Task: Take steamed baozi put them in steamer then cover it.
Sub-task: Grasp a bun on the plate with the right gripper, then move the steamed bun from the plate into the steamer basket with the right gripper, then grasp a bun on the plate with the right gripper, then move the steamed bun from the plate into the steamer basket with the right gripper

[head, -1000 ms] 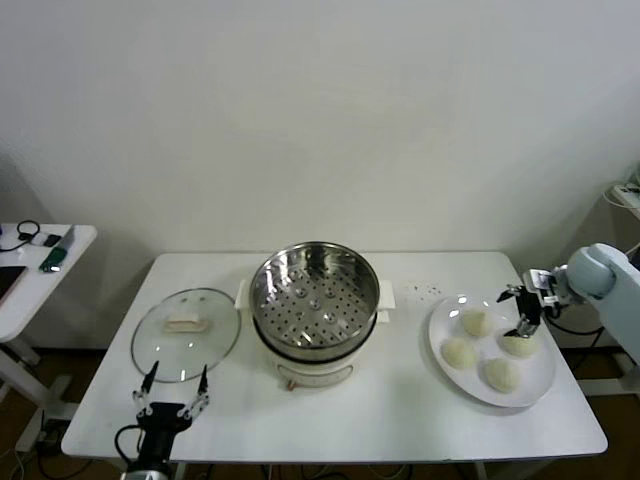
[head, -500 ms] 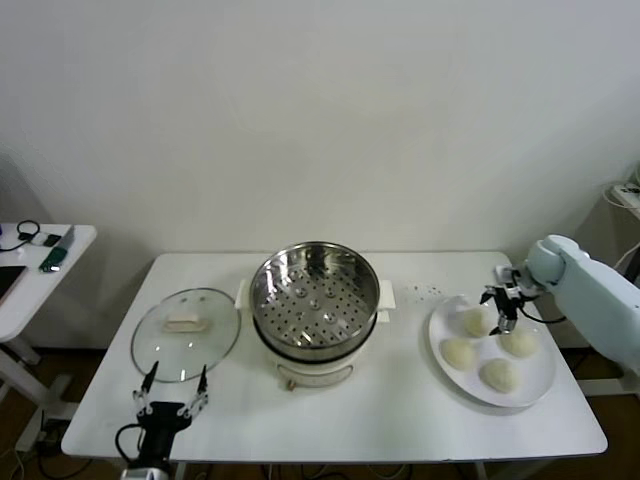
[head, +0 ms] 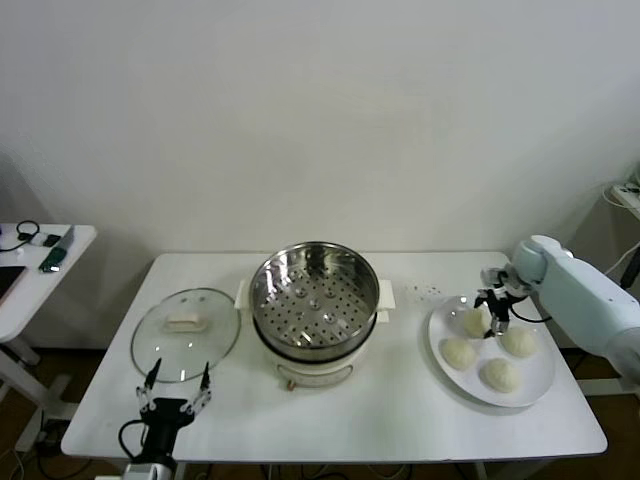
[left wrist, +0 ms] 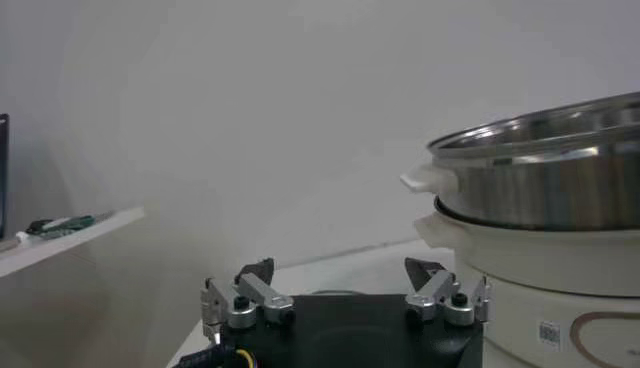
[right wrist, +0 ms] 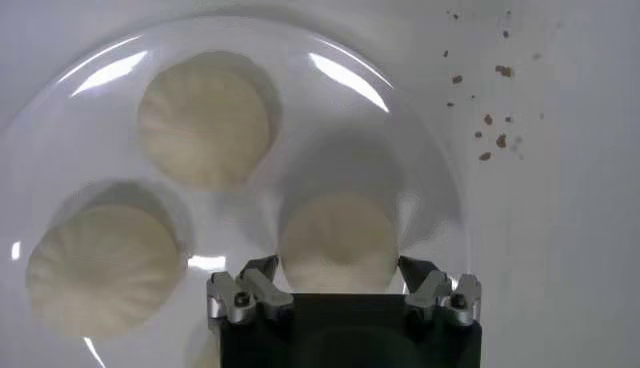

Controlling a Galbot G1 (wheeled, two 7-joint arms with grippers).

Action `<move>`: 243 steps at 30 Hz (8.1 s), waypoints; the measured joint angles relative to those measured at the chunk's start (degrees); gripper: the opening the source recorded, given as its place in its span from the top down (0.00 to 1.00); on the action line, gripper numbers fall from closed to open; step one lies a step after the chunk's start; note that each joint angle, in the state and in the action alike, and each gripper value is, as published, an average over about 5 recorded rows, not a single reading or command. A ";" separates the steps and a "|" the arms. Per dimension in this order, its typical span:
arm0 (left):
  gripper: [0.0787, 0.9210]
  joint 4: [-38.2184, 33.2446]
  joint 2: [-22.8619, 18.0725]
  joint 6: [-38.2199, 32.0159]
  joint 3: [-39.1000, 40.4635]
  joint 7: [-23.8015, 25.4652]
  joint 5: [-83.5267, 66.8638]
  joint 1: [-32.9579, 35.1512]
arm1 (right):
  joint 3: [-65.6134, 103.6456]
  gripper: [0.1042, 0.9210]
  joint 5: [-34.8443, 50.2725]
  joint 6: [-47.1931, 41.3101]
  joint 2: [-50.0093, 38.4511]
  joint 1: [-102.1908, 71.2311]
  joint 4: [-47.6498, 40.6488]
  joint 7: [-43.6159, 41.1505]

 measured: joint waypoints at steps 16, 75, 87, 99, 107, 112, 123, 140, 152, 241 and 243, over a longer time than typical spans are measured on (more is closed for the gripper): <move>0.12 -0.22 -0.03 0.05 -0.17 -0.12 -0.03 0.70 | -2.04 0.28 1.30 1.88 -0.54 2.78 1.35 -0.91; 0.12 -0.34 1.25 1.67 0.57 -2.55 -2.66 1.33 | -25.84 0.26 -10.56 27.45 33.24 24.90 14.28 -2.62; 0.12 0.12 1.19 1.79 0.55 -2.69 -3.10 1.37 | -25.28 0.16 -12.59 27.49 34.37 22.40 12.45 -2.46; 0.12 -0.17 0.96 1.99 0.51 -2.95 -3.53 1.34 | -24.17 0.12 -10.57 28.01 32.57 24.02 13.71 -3.47; 0.12 -0.27 1.06 2.03 0.11 -3.07 -4.03 1.54 | -26.03 0.12 -3.20 26.46 28.63 29.28 16.46 -4.00; 0.12 -0.87 1.45 2.36 0.02 -3.09 -4.55 1.75 | -30.86 0.12 6.42 22.37 23.51 34.76 19.05 -3.06; 0.12 -1.09 2.22 2.43 0.38 -3.14 -5.30 1.62 | -43.41 0.12 25.06 7.80 6.21 43.04 28.61 1.92; 0.12 -1.64 2.71 2.50 0.40 -3.19 -5.36 2.13 | -45.26 0.12 31.00 -8.93 -13.31 33.74 35.06 6.47; 0.12 -0.87 2.43 2.62 0.01 -3.22 -5.17 1.93 | -37.69 0.12 29.09 -11.50 -14.84 20.44 31.97 6.37; 0.12 -3.66 4.01 2.32 1.51 -3.02 -5.60 2.11 | -54.62 0.27 72.46 -21.99 22.89 43.47 29.47 20.25; 0.12 -3.52 4.28 2.19 1.33 -3.02 -5.86 2.15 | -54.94 0.27 72.49 -22.21 24.42 42.42 28.95 20.70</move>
